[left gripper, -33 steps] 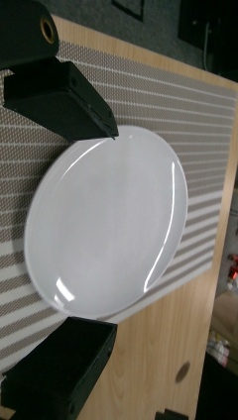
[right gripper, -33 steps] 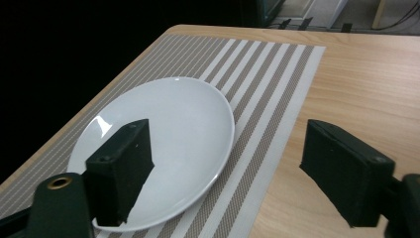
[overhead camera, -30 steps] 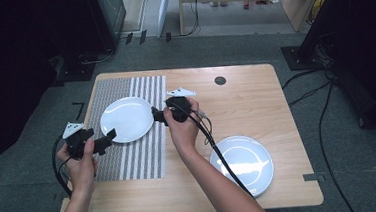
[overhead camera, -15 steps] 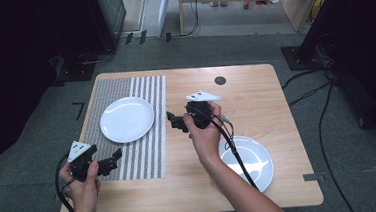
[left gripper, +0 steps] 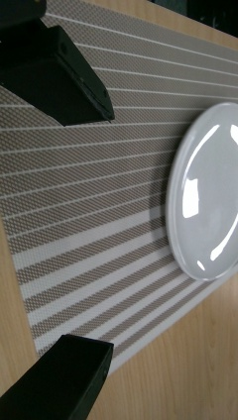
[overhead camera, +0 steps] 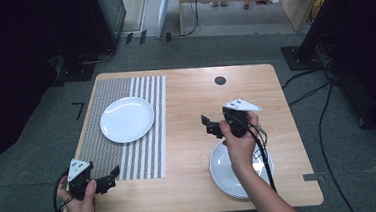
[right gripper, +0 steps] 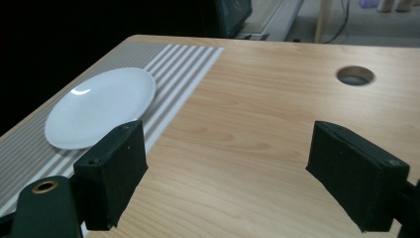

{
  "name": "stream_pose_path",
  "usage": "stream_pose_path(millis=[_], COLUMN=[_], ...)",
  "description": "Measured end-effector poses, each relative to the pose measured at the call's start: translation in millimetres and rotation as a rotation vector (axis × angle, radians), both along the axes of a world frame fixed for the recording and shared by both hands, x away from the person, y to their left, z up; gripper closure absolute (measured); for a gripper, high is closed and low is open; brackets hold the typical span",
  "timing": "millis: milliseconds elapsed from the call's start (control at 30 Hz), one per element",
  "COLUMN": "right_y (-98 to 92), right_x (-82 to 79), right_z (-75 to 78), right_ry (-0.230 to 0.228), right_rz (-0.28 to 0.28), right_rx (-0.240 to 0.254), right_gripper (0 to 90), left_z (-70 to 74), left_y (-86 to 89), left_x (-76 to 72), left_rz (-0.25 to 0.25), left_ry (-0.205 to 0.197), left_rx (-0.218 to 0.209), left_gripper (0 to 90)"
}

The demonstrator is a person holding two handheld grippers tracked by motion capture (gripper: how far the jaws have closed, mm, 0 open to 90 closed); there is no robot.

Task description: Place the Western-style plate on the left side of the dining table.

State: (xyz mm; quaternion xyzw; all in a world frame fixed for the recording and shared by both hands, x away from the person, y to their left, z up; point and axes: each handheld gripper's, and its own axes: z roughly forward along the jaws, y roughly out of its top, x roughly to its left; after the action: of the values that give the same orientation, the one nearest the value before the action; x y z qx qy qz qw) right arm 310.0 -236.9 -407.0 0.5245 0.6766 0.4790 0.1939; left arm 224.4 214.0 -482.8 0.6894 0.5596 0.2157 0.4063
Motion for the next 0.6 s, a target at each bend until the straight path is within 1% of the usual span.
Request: stream_pose_path(millis=[100,200,300,333,367,400,500,600], right_y=[-20.2,-40.1,-60.7,-67.2,-79.4,-79.4,-96.2,-111.4], right_x=[-7.4,-15.9,-24.3,-26.9,-32.0,-32.0,-39.7,-47.9], right_z=[-5.4,-11.2,-18.3,-21.0,-26.5,-26.5,-33.4,-39.2], right_ry=[0.004,0.006,0.0,-0.001,0.0,0.0,-0.001,0.0], right_rz=[-0.025,-0.052,-0.084,-0.095,-0.117,-0.117,-0.139,-0.158], right_rx=[0.007,0.001,-0.002,-0.004,-0.017,-0.017,-0.022,-0.028], right_gripper=[15.1,15.2,15.2,15.3,15.3,15.3,15.5,15.7], left_z=[-4.8,-9.3,-15.1,-16.5,-17.6,-18.4,-21.2,-24.5], left_y=[6.4,10.8,13.7,14.3,14.9,15.8,18.1,17.5], left_x=[-2.6,-4.4,-4.6,-4.6,-4.6,-4.6,-4.6,-3.7], left_rz=[0.022,0.049,0.068,0.071,0.076,0.08,0.088,0.085], left_ry=[0.007,0.0,0.01,0.013,0.015,0.016,0.019,0.03], left_rx=[-0.001,0.028,0.044,0.059,0.069,0.071,0.075,0.093], left_gripper=[0.0,0.0,0.0,0.0,0.0,0.0,0.0,0.0])
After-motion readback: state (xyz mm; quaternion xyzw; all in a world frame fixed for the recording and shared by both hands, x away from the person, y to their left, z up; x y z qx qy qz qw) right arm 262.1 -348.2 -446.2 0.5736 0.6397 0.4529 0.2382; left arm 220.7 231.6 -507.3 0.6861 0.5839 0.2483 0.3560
